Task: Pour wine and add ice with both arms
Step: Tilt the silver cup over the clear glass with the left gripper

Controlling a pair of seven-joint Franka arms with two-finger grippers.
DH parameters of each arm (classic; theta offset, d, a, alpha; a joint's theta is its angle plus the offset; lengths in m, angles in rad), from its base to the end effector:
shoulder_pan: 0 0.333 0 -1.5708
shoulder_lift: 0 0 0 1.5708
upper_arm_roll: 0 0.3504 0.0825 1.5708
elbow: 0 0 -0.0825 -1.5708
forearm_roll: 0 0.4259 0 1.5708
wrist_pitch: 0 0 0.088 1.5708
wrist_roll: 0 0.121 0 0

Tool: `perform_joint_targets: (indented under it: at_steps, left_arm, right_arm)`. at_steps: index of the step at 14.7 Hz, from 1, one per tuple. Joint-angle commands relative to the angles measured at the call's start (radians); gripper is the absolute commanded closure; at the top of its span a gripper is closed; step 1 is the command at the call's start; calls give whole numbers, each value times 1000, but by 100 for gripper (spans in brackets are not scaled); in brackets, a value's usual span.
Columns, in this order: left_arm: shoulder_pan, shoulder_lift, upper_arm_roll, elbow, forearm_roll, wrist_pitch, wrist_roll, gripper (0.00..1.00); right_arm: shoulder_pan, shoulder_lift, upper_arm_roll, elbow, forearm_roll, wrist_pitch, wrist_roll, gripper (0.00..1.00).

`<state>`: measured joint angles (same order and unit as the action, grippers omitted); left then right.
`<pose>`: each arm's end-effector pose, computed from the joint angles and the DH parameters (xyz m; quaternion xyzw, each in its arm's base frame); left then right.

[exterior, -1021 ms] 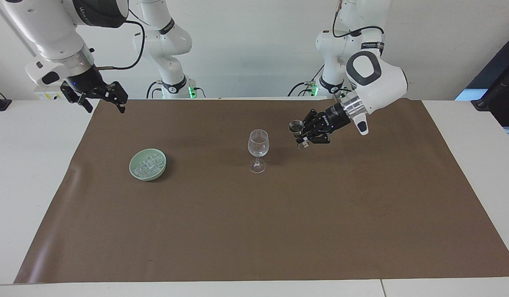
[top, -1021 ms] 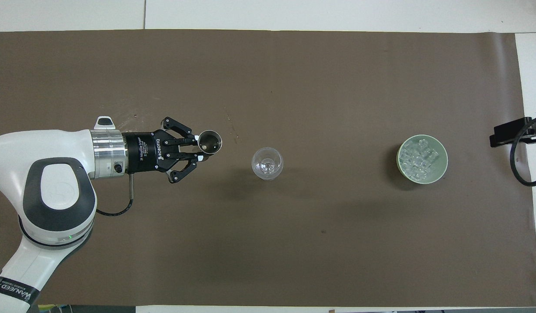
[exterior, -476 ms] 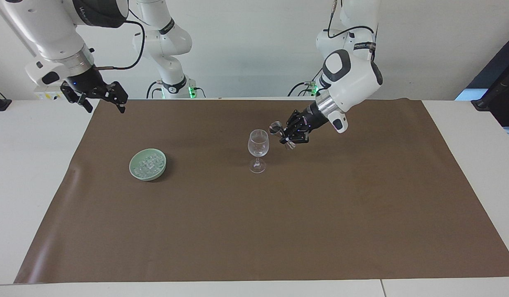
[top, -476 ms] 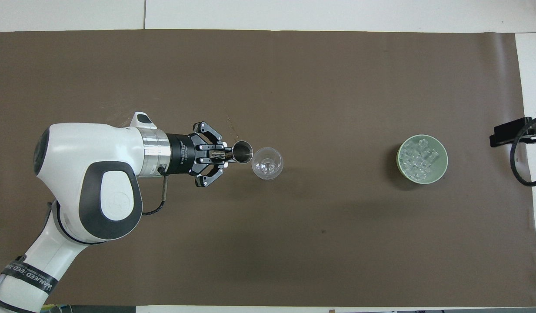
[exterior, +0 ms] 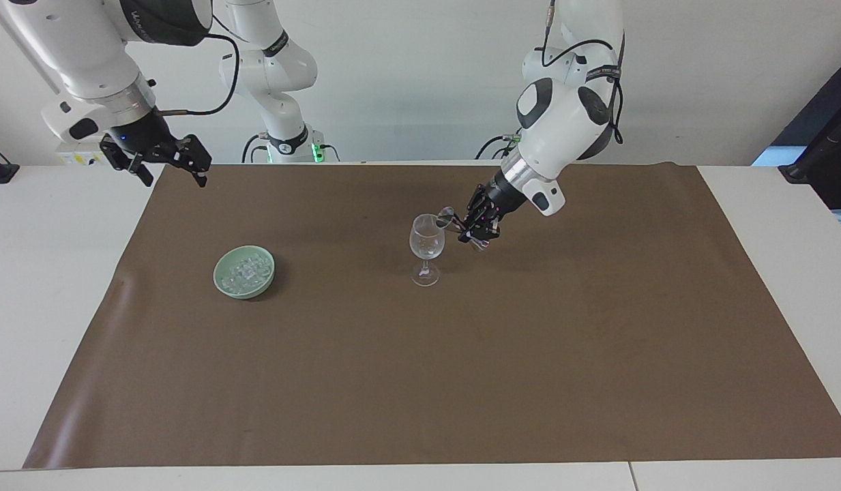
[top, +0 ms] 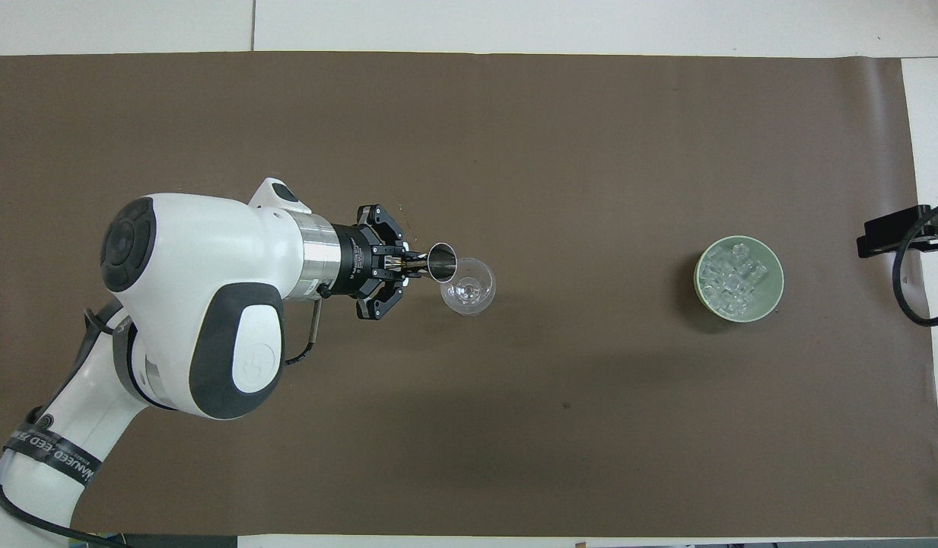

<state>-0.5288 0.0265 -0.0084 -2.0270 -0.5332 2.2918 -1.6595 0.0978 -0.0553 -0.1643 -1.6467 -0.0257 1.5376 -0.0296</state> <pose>0.5271 -0.3333 0.4637 0.7315 0.6360 -0.1413 0.2010 0.5705 -0.0438 0.6351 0.9994 -0.0183 -0.0276 0.0070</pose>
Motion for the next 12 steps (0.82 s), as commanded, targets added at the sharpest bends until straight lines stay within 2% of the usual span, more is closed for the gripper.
perform_joint_targets:
  at_steps: [1, 3, 7, 12]
  left_arm:
    - [-26, 22, 7, 45, 152, -1, -100, 100]
    - [-26, 27, -5, 56, 200, -23, -111, 100]
    - [-63, 30, -10, 85, 387, -48, -196, 100]
    - [-103, 30, -15, 123, 507, -135, -203, 100]
  right_arm:
    - [-12, -15, 8, -15, 3, 1, -16, 0]
    - [-12, -15, 8, -15, 3, 1, -16, 0]
    - [-12, -15, 8, -15, 3, 1, -16, 0]
    - [-12, -15, 8, -15, 3, 1, -16, 0]
